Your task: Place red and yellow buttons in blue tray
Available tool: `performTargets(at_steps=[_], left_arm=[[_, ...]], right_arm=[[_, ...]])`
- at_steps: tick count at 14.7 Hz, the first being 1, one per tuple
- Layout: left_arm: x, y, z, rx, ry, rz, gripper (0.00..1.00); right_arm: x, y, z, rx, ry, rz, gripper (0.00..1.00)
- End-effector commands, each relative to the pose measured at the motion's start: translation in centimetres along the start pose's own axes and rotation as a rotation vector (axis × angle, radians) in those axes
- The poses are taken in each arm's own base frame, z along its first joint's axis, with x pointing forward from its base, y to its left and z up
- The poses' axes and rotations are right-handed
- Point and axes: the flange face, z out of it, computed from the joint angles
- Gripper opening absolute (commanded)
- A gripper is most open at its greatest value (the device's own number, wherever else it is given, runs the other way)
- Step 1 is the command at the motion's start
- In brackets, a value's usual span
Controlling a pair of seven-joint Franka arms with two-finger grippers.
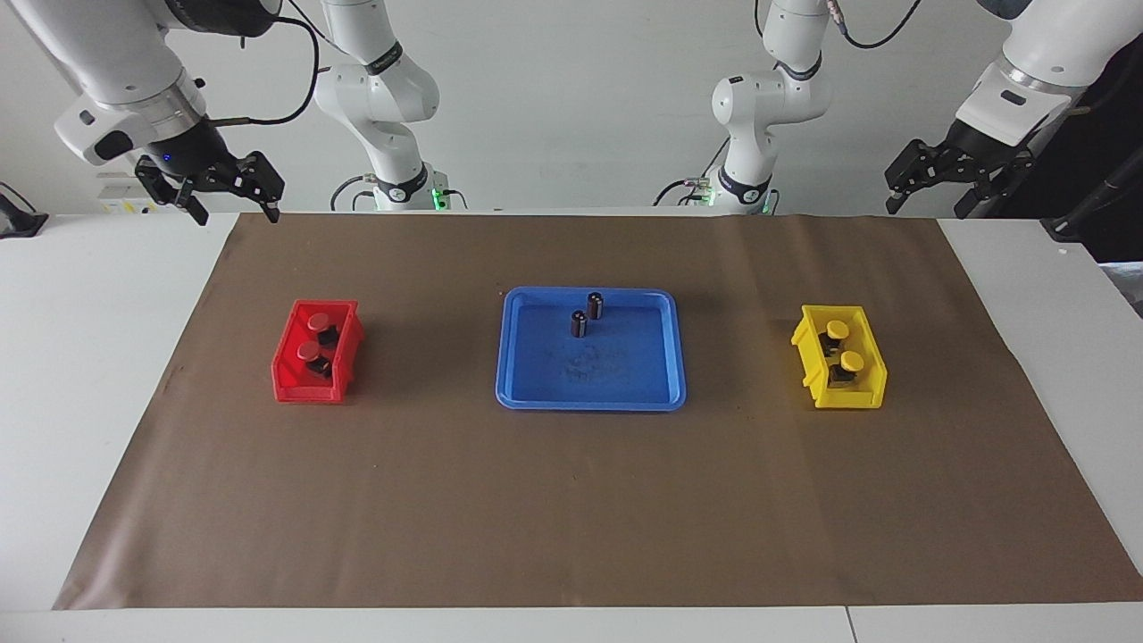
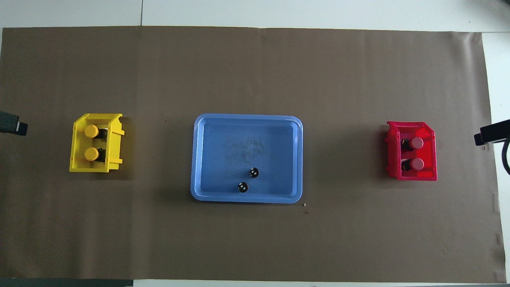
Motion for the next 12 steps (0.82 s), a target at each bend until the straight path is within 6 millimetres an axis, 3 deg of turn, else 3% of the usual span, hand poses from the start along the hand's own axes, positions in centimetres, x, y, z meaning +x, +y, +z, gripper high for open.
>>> performTargets(at_steps=[1,9,12], left_arm=[[-0.97,-0.14,-0.07,0.009,-0.009,0.001,1.0],[-0.93,-0.23,0.0,0.009,-0.011,-0.001,1.0],[-0.93,-0.23,0.0,0.009,-0.011,-0.001,1.0]], right_arm=[[0.22,-0.01,-0.17,0.011,0.007,0.016,1.0],[0.43,-0.11,-0.13,0.005,0.02,-0.011,0.99],[1.04,-0.14,0.72,0.0,0.067,-0.004,0.82]])
